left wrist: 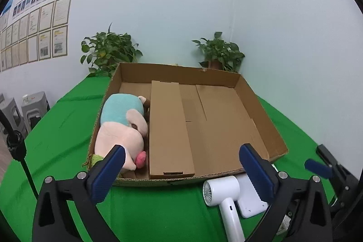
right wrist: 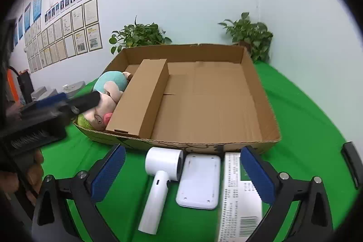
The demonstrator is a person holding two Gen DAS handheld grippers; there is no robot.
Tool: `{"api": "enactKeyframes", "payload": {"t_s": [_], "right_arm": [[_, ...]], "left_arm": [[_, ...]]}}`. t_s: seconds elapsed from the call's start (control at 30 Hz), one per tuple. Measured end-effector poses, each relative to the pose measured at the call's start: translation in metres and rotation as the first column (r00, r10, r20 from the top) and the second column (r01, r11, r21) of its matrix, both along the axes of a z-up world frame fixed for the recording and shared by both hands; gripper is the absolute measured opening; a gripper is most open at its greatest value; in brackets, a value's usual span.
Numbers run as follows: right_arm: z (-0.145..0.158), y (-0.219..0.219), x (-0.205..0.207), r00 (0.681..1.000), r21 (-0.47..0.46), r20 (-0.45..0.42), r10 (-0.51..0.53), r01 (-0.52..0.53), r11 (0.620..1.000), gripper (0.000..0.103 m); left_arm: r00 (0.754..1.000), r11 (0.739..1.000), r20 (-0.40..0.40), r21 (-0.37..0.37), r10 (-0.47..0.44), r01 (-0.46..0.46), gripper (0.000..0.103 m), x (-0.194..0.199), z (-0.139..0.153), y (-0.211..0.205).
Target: Organize objects
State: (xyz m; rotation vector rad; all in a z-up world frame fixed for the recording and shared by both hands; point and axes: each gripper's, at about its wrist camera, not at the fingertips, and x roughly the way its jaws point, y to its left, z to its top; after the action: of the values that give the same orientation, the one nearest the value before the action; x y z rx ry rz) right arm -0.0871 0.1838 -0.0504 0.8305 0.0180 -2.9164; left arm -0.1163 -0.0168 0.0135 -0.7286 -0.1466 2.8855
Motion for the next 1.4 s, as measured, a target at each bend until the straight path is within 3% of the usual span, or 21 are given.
{"api": "enactKeyframes", "payload": {"t_s": [0.33, 0.73, 1.13, 1.27, 1.4], "right_arm": [[0.0, 0.0, 0.01, 0.998, -0.047, 0.012, 0.054, -0.054, 0.997, 0.102], [-0.008, 0.001, 0.01, 0.999, -0.039, -0.004, 0.037, -0.037, 0.999, 0.102], [-0.015, 0.005, 0.023, 0.989, -0.105, -0.073, 0.13, -0.137, 0.985, 0.102], [-0.035, 0.005, 0.029, 0.976, -0.177, 0.006, 0.219, -0.215, 0.961, 0.102], [-0.061, -0.002, 0.033, 0.957, -0.216, 0.109, 0.268, -0.241, 0.946, 0.102]], "left_arm": [[0.999, 1.0, 0.034, -0.008, -0.01, 0.01, 0.101, 0.003, 0.001, -0.002], [0.998, 0.999, 0.045, -0.02, -0.034, 0.035, 0.101, -0.004, -0.008, 0.001], [0.994, 0.998, 0.094, 0.001, -0.055, 0.056, 0.101, -0.021, -0.026, -0.008], [0.979, 0.99, 0.145, 0.045, -0.14, 0.135, 0.1, -0.025, -0.037, -0.009], [0.943, 0.963, 0.212, 0.139, -0.256, 0.23, 0.1, -0.032, -0.058, -0.005]]}}
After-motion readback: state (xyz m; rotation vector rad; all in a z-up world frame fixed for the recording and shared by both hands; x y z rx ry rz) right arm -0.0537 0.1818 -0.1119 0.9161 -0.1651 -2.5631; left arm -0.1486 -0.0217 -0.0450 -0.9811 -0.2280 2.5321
